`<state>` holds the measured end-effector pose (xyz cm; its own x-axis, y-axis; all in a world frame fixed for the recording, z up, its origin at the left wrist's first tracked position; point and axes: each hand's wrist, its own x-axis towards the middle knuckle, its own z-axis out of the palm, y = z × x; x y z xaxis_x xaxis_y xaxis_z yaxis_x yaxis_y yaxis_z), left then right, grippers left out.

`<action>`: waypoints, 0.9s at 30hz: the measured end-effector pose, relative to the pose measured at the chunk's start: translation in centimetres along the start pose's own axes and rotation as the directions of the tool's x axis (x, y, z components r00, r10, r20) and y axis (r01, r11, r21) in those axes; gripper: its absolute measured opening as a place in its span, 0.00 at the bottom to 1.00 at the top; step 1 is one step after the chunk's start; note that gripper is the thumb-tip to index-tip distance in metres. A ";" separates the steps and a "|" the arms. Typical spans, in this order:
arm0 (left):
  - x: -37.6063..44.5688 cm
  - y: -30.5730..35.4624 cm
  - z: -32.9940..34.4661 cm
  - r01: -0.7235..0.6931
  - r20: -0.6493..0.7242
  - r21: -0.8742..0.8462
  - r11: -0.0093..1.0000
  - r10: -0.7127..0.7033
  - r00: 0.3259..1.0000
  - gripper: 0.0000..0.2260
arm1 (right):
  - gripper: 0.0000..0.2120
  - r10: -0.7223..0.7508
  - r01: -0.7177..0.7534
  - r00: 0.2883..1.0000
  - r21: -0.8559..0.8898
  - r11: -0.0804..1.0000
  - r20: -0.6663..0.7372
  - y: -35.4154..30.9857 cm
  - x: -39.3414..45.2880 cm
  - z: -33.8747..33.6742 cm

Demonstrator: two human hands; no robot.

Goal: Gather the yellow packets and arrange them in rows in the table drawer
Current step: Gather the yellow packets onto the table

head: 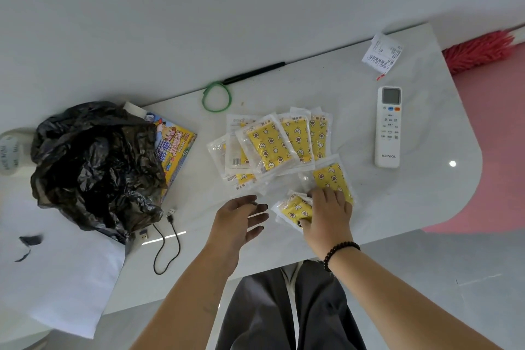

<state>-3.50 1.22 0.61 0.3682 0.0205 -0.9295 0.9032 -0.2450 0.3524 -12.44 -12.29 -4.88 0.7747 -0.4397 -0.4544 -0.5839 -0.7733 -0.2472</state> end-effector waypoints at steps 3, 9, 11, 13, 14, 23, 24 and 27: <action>0.1 0.0 0.0 -0.013 0.001 -0.008 1.000 0.013 1.000 0.09 | 0.26 0.006 -0.007 1.000 0.212 0.977 0.006 0.9 -0.1 -0.2; 0.3 0.6 -0.1 -0.051 0.004 -0.029 0.998 0.051 0.999 0.08 | 0.37 0.408 -0.282 0.911 0.627 0.726 -0.063 1.9 1.0 -2.7; 0.3 0.9 0.0 -0.083 -0.017 -0.007 0.997 0.083 0.996 0.09 | 0.37 0.474 -0.386 0.880 0.626 0.678 0.030 2.4 2.0 -2.7; 0.3 1.1 0.3 -0.155 -0.046 0.019 0.988 0.156 0.987 0.10 | 0.35 0.482 -0.452 0.868 0.596 0.664 0.121 2.5 2.8 -2.4; 0.3 1.3 0.4 -0.204 -0.065 0.039 0.978 0.206 0.976 0.11 | 0.33 0.469 -0.459 0.873 0.556 0.693 0.137 2.5 3.2 -2.3; 3.9 5.0 3.4 -0.455 -0.171 0.444 0.772 0.571 0.803 0.24 | 0.25 0.409 -0.413 0.911 0.157 0.897 0.059 2.2 3.2 -1.8; 4.6 5.3 3.9 -0.408 -0.176 0.507 0.759 0.554 0.813 0.29 | 0.24 0.401 -0.405 0.914 0.159 0.900 0.058 2.2 3.0 -1.6; 6.1 5.5 5.0 -0.250 -0.217 0.656 0.712 0.496 0.841 0.42 | 0.21 0.404 -0.412 0.911 0.200 0.889 0.079 2.4 2.6 -1.4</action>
<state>2.61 -4.85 -3.66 0.8055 0.1063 -0.5830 0.4060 -0.8157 0.4122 -11.41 -15.92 -5.45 0.4510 -0.6771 -0.5815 -0.8865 -0.4155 -0.2037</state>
